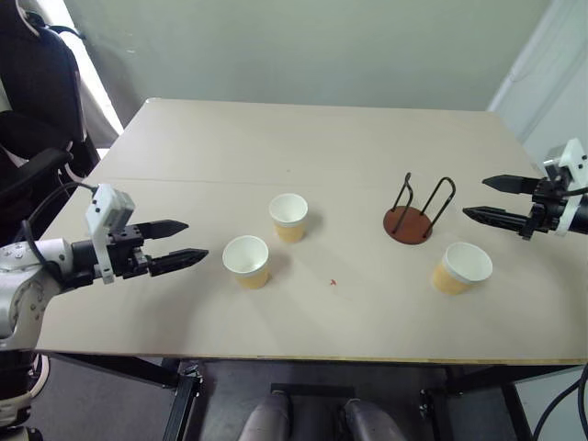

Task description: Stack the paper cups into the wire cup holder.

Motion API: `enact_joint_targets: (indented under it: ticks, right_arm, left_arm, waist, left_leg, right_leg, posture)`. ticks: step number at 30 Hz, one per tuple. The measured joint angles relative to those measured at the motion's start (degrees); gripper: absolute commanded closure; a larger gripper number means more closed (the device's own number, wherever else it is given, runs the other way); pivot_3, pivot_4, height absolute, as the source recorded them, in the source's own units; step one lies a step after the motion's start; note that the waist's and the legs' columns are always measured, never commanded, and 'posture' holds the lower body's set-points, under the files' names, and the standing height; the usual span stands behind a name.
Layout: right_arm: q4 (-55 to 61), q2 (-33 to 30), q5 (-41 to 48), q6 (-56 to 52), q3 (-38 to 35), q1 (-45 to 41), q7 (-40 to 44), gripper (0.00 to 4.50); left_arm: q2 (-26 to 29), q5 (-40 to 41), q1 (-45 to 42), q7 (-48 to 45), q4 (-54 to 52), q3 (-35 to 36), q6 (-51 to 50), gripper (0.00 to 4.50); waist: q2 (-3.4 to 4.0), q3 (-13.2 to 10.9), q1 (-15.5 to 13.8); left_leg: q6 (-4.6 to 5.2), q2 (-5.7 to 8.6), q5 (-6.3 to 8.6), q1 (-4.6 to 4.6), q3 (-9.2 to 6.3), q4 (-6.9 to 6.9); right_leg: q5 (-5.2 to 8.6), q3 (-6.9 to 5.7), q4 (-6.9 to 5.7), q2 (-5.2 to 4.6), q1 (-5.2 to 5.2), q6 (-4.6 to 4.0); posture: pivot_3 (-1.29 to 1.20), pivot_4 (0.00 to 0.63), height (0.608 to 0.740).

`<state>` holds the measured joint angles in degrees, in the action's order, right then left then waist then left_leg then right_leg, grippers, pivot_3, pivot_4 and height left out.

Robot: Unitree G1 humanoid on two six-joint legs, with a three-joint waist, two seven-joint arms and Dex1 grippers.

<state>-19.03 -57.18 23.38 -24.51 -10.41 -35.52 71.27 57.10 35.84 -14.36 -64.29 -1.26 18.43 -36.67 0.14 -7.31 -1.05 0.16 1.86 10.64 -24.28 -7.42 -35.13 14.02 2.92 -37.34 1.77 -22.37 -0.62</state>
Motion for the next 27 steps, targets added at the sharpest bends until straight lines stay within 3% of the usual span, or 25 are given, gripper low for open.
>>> enact_joint_targets:
  ticks: [19, 27]
  right_arm:
    - [0.4, 3.4, 1.2, -5.1, 1.8, -6.3, -0.2, 0.00]
    - [13.0, 10.5, -1.9, -14.2, 8.7, -9.2, -12.7, 0.00]
  left_arm:
    - [0.3, 0.1, 1.3, 1.3, -3.4, 2.0, 0.0, 0.04]
    - [0.3, 0.1, 1.4, 2.1, -3.5, 2.0, 0.0, 0.04]
  waist:
    - [0.01, 0.0, 0.2]
    - [0.01, 0.0, 0.4]
  left_leg:
    - [0.00, 0.00, -0.03, 0.02, 0.01, 0.00]
    - [-0.01, -0.02, -0.03, 0.10, 0.00, -0.01]
  right_leg:
    - [0.00, 0.02, -0.06, 0.01, -0.02, 0.00]
    - [0.00, 0.02, -0.21, 0.03, -0.05, -0.01]
  posture:
    - [0.00, 0.150, 0.740]
    - [0.00, 0.150, 0.740]
